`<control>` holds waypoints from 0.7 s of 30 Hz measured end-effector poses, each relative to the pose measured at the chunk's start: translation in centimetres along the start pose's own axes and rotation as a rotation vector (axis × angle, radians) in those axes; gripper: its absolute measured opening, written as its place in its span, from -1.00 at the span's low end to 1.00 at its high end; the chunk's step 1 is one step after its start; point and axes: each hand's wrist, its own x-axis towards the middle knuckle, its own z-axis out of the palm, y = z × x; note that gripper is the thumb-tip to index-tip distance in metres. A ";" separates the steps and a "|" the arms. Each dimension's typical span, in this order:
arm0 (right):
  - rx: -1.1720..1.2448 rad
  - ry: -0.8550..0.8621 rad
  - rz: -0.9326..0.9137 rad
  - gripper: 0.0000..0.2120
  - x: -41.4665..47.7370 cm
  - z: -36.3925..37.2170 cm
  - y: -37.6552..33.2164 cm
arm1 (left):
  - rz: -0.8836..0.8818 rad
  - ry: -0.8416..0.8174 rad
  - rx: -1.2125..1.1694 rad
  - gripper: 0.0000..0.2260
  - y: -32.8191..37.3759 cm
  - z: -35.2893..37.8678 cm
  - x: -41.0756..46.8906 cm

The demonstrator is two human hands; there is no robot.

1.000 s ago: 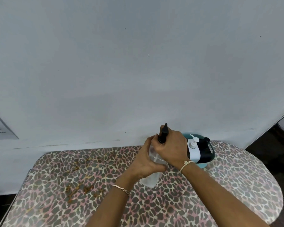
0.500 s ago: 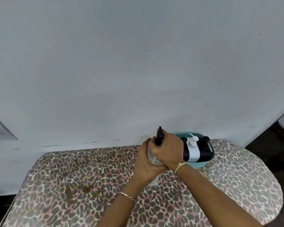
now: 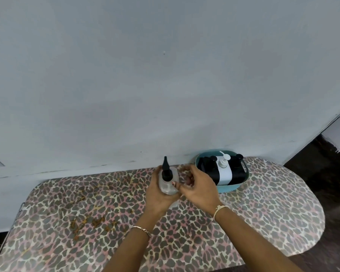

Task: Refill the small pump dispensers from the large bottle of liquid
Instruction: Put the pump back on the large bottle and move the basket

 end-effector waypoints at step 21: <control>0.121 -0.035 0.308 -0.77 -1.7 1.7 6.5 | -0.081 0.055 0.174 0.01 -0.7 0.9 0.3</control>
